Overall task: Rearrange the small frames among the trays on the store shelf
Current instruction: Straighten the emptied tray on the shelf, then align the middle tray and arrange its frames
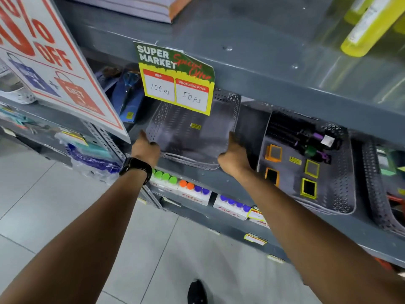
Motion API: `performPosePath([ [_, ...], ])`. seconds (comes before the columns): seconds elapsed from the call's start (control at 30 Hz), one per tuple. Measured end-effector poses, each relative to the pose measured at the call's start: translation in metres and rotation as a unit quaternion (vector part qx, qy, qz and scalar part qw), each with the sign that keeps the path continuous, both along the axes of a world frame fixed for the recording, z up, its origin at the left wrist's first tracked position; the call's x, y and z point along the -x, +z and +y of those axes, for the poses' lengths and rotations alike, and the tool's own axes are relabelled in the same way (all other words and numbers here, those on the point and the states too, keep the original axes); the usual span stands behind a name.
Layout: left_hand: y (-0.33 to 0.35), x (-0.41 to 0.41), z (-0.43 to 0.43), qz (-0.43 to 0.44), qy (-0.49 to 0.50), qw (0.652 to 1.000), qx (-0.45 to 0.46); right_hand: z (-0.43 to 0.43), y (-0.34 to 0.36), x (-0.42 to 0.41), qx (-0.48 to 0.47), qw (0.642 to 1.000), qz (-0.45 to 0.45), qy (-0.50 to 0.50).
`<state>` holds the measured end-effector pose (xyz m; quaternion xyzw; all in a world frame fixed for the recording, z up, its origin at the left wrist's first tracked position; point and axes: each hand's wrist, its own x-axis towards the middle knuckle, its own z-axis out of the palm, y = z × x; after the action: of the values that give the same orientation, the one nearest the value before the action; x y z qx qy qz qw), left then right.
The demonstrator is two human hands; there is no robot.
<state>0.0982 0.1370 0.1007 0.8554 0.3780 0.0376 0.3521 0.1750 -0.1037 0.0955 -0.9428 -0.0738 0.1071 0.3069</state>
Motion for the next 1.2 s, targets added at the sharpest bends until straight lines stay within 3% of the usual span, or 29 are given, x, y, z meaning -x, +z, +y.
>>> performPosePath([
  [0.23,0.006,-0.002,-0.006,-0.005,0.019,1.0,0.015,-0.002,0.004,0.0,-0.002,1.0,0.012,0.016],
  [0.33,0.017,-0.003,-0.03,-0.071,0.006,0.996,-0.06,-0.02,0.014,-0.001,-0.054,0.998,-0.021,0.022],
  [0.47,0.031,-0.004,-0.082,-0.162,-0.112,0.952,-0.235,-0.068,0.026,0.003,-0.096,0.989,-0.108,-0.011],
  [0.57,0.03,-0.011,-0.137,-0.23,-0.251,0.909,-0.242,-0.128,0.029,0.005,-0.065,0.983,-0.164,-0.051],
  [0.63,0.026,-0.014,-0.176,-0.247,-0.312,0.891,-0.221,-0.175,0.029,0.003,-0.031,0.983,-0.156,-0.088],
  [0.73,0.018,-0.021,-0.22,-0.214,-0.329,0.908,-0.145,-0.24,0.026,0.008,0.061,0.98,-0.129,-0.141],
  [0.87,0.012,-0.035,-0.241,-0.11,-0.283,0.953,-0.011,-0.291,0.022,0.03,0.039,0.977,-0.086,-0.19],
  [0.97,0.012,-0.037,-0.244,-0.019,-0.264,0.961,0.085,-0.303,0.011,0.035,0.036,0.977,-0.045,-0.205],
  [1.07,0.016,-0.038,-0.25,-0.008,-0.287,0.954,0.085,-0.304,0.002,0.033,0.021,0.974,-0.002,-0.225],
  [1.2,0.017,-0.035,-0.26,-0.03,-0.331,0.943,-0.027,-0.302,-0.001,0.027,0.014,0.971,0.005,-0.237],
])
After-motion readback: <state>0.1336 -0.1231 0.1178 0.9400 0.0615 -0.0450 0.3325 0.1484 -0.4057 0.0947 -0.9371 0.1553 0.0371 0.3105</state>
